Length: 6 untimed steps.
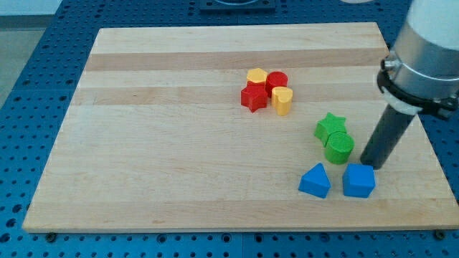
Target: Move the blue cube to the bottom side of the green circle
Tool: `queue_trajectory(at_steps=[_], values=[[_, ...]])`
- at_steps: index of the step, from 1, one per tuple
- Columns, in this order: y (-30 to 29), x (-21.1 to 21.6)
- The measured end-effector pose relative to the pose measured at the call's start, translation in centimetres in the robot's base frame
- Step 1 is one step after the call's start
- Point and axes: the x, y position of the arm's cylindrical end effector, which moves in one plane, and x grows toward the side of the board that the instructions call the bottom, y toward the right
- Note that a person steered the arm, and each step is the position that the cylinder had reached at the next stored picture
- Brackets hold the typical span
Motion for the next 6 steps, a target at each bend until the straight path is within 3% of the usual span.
queue_trajectory(at_steps=[3,6], values=[[0.4,6.7],[-2.0,5.9]])
